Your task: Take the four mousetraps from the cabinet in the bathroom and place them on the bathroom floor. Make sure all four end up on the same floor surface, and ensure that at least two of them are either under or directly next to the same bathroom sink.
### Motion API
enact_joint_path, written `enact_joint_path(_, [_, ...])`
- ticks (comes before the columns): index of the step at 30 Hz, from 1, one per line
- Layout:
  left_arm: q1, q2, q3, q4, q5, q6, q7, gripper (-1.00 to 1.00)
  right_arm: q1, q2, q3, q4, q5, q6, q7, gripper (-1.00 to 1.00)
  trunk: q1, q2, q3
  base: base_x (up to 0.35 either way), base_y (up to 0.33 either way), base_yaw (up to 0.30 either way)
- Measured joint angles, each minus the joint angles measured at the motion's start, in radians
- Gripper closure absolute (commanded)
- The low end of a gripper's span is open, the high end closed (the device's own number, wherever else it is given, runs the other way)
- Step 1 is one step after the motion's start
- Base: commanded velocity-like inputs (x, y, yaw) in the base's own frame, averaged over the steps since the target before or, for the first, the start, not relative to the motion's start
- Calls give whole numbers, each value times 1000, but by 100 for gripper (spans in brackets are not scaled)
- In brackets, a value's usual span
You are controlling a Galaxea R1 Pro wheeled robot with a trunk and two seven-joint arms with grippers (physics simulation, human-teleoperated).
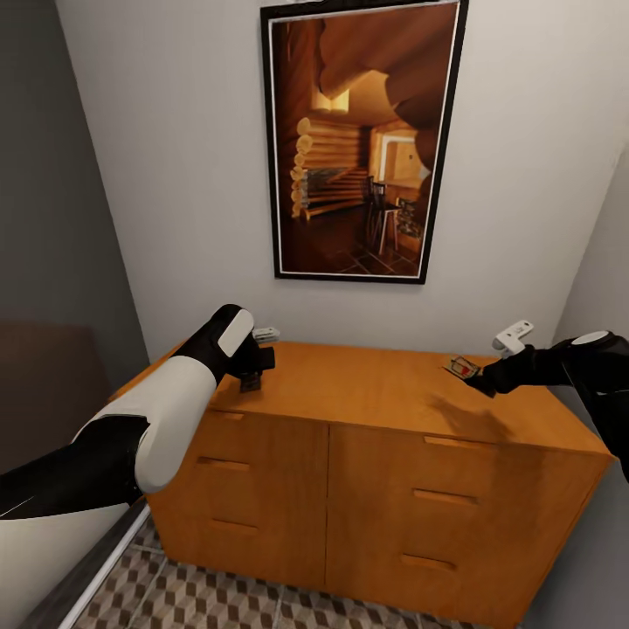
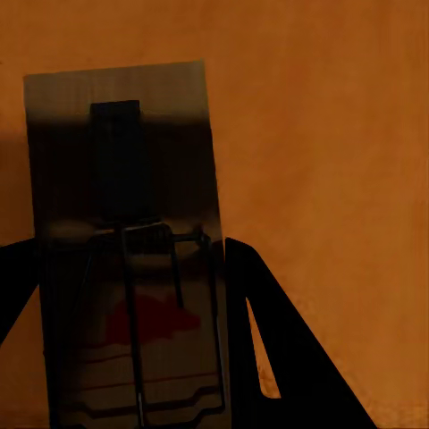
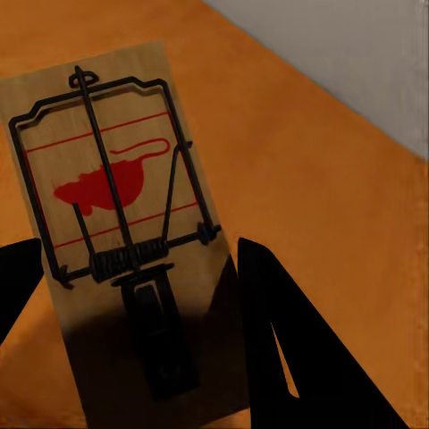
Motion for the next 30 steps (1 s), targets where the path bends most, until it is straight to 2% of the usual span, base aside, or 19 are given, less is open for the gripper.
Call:
enact_joint_path(6, [0, 0, 0, 0, 0, 0, 0, 100, 0, 4, -19, 0, 0, 0, -55, 100, 0, 0, 0, -239, 0, 0])
enact_joint_path(10, [0, 0, 0, 0, 0, 0, 0, 100, 0, 36, -58, 0, -2, 1, -87, 100, -1, 0, 0, -51, 0, 0])
enact_joint_path(15, [0, 0, 0, 0, 0, 0, 0, 100, 0, 57, -95, 0, 0, 1, -110, 100, -1, 0, 0, -12, 0, 0])
enact_joint_path(26, [0, 0, 0, 0, 0, 0, 0, 100, 0, 63, -111, 0, -1, 2, -119, 100, -1, 0, 0, -1, 0, 0])
enact_joint_path(27, [0, 0, 0, 5, 0, 0, 0, 100, 0, 67, -121, 0, 1, 1, -142, 100, -1, 0, 0, 0, 0, 0])
enact_joint_path(29, [0, 0, -1, 17, 0, 0, -1, 100, 0, 90, -142, 0, -1, 2, -175, 100, -1, 0, 0, 0, 0, 0])
enact_joint_path(30, [0, 0, 0, 25, 0, 0, -1, 100, 1, 141, -185, 0, -2, 3, -236, 100, -1, 0, 0, 0, 0, 0])
